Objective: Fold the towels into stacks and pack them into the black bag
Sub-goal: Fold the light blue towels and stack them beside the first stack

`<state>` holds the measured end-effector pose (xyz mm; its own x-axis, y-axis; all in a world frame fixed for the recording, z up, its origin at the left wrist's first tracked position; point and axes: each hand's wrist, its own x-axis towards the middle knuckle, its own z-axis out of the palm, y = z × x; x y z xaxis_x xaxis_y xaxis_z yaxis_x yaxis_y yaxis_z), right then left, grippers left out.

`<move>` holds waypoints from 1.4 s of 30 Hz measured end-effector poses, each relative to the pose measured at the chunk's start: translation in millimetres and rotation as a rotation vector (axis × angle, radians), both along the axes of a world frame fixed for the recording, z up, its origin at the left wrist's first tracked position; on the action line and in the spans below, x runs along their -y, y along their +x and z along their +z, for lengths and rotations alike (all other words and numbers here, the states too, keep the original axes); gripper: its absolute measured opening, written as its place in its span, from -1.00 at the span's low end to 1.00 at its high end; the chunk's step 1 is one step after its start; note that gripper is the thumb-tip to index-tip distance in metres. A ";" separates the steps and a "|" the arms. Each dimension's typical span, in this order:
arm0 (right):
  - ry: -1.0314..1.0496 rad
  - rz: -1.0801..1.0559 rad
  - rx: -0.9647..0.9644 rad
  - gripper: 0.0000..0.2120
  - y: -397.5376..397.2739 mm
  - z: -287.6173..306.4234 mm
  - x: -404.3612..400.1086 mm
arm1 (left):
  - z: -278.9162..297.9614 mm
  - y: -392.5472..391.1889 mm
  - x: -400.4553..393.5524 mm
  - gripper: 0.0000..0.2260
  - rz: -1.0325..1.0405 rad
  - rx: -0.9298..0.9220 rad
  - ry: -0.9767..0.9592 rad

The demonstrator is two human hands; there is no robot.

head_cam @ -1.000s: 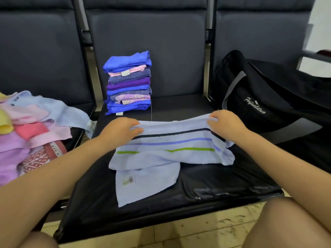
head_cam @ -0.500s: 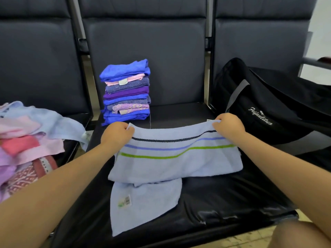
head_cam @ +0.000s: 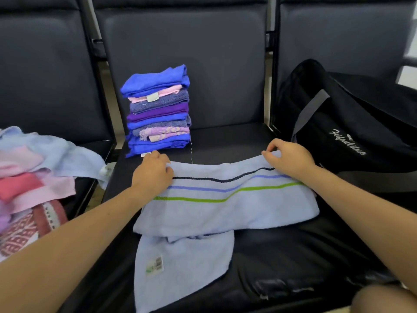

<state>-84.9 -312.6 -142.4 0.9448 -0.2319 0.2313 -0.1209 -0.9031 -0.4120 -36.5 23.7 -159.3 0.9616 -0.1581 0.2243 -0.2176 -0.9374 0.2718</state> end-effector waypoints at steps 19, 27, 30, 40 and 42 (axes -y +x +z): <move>-0.217 -0.007 -0.219 -0.76 8.1 7.5 -4.8 | 8.0 10.2 -12.3 -0.76 -0.034 -0.119 0.113; 1.040 0.127 0.402 -0.89 -19.8 119.5 -19.4 | 128.9 -19.4 -13.5 -0.82 -0.074 0.167 -0.823; 0.845 0.149 0.451 -0.89 -27.0 161.6 -25.5 | 174.3 -38.6 -10.0 -0.83 -0.075 0.260 -0.999; 0.122 0.057 0.606 -0.65 -63.1 232.5 -40.4 | 232.9 -71.6 -26.3 -0.81 -0.098 0.464 -0.888; 0.068 0.053 0.627 -0.64 -72.6 239.2 -42.9 | 234.1 -77.1 -30.2 -0.80 -0.092 0.469 -0.894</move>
<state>-157.5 -269.7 96.7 0.6453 -0.2220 0.7310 0.2062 -0.8707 -0.4464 -113.6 53.9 74.8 0.7386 0.1840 0.6486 -0.5435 -0.4067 0.7343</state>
